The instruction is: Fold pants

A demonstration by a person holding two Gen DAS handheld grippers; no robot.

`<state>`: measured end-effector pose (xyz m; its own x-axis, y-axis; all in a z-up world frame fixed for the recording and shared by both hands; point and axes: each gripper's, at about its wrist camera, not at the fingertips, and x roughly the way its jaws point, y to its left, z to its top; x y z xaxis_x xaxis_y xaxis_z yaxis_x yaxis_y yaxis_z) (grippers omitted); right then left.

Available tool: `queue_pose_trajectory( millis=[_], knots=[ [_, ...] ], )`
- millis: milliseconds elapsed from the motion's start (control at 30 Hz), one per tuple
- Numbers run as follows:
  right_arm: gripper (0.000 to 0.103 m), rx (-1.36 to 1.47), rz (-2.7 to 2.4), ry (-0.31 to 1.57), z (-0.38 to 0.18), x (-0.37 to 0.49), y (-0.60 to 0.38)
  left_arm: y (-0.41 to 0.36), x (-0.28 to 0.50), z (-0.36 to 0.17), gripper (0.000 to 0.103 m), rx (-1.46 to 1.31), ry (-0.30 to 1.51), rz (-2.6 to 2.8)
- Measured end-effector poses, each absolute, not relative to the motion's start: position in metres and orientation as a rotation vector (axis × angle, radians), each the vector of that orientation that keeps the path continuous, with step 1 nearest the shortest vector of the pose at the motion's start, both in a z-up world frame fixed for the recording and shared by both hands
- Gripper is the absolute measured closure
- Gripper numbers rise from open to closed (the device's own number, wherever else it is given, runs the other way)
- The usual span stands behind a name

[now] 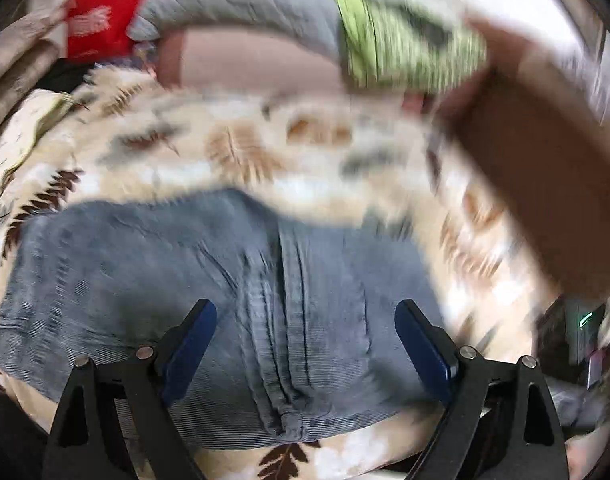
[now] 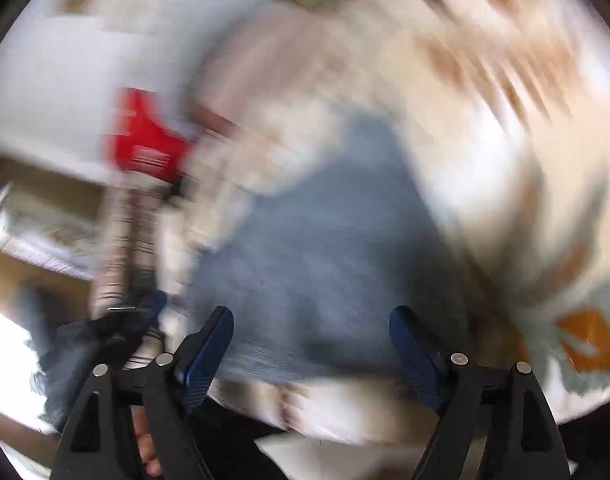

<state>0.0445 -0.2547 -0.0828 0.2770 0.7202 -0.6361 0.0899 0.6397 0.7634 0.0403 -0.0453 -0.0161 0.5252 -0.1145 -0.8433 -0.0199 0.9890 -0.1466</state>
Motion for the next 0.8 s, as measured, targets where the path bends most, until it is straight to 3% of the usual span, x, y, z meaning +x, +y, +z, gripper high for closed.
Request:
queue_pose_trajectory(
  millis=[67, 267, 400, 567, 800],
  knots=[
    [0.025, 0.933, 0.543, 1.198, -0.082, 0.044, -0.273, -0.06, 0.049, -0.067, 0.012, -0.004, 1.213, -0.002],
    [0.024, 0.954, 0.527, 1.1, -0.049, 0.041, -0.309, -0.026, 0.021, -0.007, 0.013, -0.277, 1.003, -0.08],
    [0.024, 1.009, 0.68, 1.128, -0.046, 0.024, -0.275, 0.038, -0.007, 0.026, 0.013, -0.435, 0.869, 0.071],
    [0.024, 1.104, 0.762, 1.252, -0.074, 0.023, -0.203, 0.08, -0.028, 0.023, 0.013, -0.5, 0.863, 0.167],
    [0.024, 1.36, 0.621, 1.334, -0.121, 0.03, -0.185, 0.089, -0.038, 0.007, 0.013, -0.541, 0.868, 0.145]
  ],
)
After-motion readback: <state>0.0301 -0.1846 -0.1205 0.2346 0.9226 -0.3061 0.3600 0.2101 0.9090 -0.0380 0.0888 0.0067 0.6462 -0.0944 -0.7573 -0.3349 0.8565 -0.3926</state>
